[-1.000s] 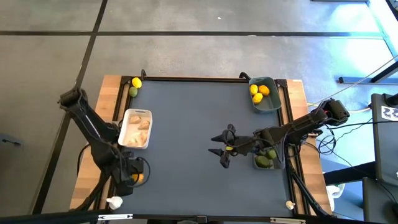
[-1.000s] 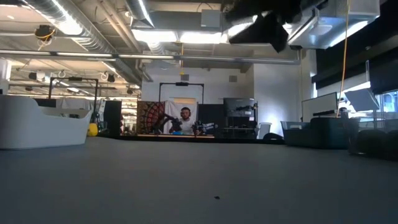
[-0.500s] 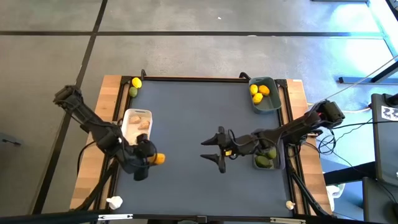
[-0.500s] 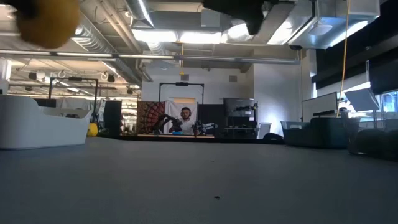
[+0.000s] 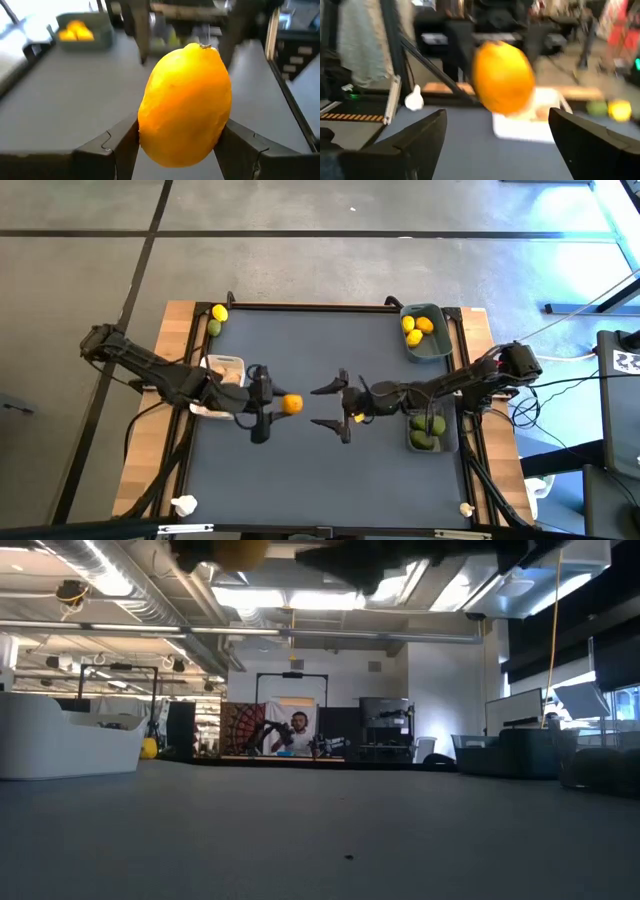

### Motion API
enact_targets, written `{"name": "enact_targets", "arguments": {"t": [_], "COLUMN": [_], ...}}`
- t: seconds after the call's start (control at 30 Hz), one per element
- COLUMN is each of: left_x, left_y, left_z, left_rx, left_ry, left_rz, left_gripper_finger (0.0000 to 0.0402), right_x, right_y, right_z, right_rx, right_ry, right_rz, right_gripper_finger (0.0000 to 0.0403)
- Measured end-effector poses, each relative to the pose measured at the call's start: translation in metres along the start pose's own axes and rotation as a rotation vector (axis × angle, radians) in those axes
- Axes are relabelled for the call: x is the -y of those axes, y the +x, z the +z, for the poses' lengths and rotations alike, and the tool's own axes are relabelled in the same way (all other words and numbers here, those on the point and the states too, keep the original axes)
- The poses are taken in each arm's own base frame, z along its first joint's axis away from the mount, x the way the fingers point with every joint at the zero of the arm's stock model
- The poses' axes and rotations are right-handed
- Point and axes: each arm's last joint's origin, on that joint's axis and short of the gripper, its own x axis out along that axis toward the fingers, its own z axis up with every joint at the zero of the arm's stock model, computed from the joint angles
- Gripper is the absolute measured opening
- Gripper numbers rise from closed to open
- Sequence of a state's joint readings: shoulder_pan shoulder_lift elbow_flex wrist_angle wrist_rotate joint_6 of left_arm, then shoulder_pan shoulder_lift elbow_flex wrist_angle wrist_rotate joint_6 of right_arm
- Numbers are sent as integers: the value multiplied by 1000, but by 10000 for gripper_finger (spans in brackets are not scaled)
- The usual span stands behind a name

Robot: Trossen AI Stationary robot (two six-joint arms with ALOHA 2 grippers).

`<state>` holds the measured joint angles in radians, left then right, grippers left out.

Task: Sort produce into baskets
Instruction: Put the lemon into the blue bin

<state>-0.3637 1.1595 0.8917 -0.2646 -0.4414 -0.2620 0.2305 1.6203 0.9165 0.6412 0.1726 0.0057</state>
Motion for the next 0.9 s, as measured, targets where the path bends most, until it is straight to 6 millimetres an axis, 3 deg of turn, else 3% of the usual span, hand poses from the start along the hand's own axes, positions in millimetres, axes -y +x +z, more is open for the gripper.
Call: {"name": "enact_targets", "arguments": {"t": [0.27, 0.43, 0.7, 0.9], "left_x": [-9, -6, -15, -17], "left_y": [4, 3, 11, 25], "left_z": [17, 19, 25, 27], "left_rx": [138, 163, 206, 228], "left_ry": [42, 96, 106, 131], "left_rz": [5, -5, 34, 8], "left_gripper_finger": [214, 214, 214, 214], "right_x": [20, 20, 19, 18], "right_y": [0, -2, -2, 9], "right_z": [23, 32, 33, 24], "right_rx": [228, 328, 350, 318], "right_ry": [-62, -51, -31, -62], "right_rz": [-9, -4, 45, 17], "right_gripper_finger": [331, 328, 328, 328]}}
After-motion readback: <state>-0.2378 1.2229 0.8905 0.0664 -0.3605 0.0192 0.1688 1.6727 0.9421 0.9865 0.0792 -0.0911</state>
